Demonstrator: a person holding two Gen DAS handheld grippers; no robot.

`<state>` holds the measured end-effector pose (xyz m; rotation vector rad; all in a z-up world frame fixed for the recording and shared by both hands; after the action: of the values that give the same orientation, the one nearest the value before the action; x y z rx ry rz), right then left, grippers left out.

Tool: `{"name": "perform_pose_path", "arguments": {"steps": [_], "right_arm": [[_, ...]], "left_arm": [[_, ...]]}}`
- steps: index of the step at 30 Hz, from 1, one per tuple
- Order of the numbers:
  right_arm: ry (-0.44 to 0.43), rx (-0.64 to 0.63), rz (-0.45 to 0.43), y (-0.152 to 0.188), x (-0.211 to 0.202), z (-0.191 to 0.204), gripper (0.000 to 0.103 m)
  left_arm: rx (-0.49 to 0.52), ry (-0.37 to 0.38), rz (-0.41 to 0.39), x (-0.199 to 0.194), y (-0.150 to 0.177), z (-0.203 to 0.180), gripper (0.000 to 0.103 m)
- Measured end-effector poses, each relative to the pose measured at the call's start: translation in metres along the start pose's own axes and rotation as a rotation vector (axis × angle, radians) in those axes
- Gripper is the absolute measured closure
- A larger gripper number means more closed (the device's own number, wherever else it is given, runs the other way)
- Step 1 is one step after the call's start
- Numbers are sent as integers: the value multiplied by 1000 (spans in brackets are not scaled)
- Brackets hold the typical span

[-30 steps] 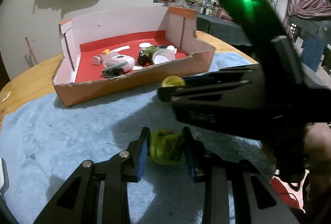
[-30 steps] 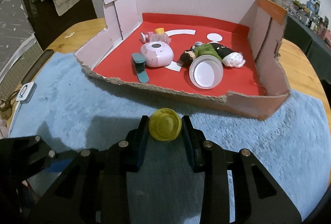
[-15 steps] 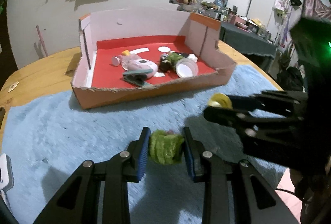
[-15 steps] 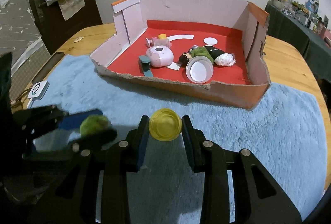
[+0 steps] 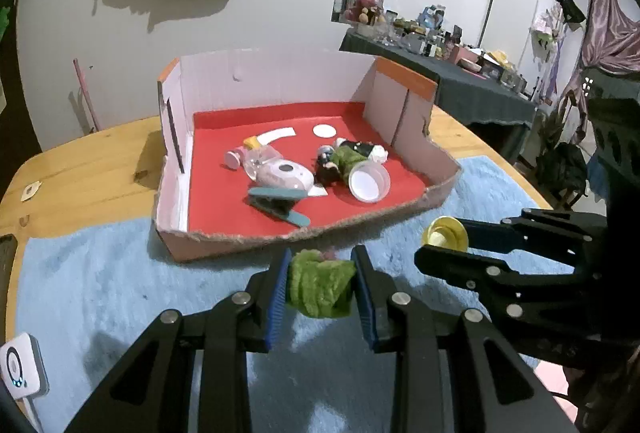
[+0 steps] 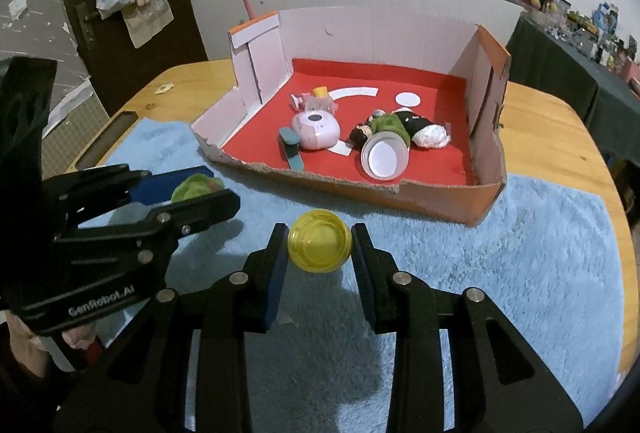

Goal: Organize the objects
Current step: 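Carry the green ball with the left tool while the right tool carries the yellow lid into the box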

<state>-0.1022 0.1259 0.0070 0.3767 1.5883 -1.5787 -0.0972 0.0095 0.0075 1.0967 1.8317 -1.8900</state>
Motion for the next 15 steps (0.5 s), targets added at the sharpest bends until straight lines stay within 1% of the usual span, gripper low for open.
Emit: {"name": "perform_pose_path", "arguments": {"steps": [15], "right_arm": [[0,-7,-25,-29,1,-7,73]], "left_arm": [[-11,3,3,17,-34,9,70]]}}
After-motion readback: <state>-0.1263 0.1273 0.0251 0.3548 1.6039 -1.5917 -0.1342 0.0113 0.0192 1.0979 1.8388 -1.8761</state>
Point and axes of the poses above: each gripper's, at about its wrist camera, not at the fingertips, and x roughly the way its jaws point, z to its left, y to its underside, the point moved 3 cm from there along x, roughly the way its jaws point, and after that the axes turned 4 degrees about -y, right-handed, at the moved point
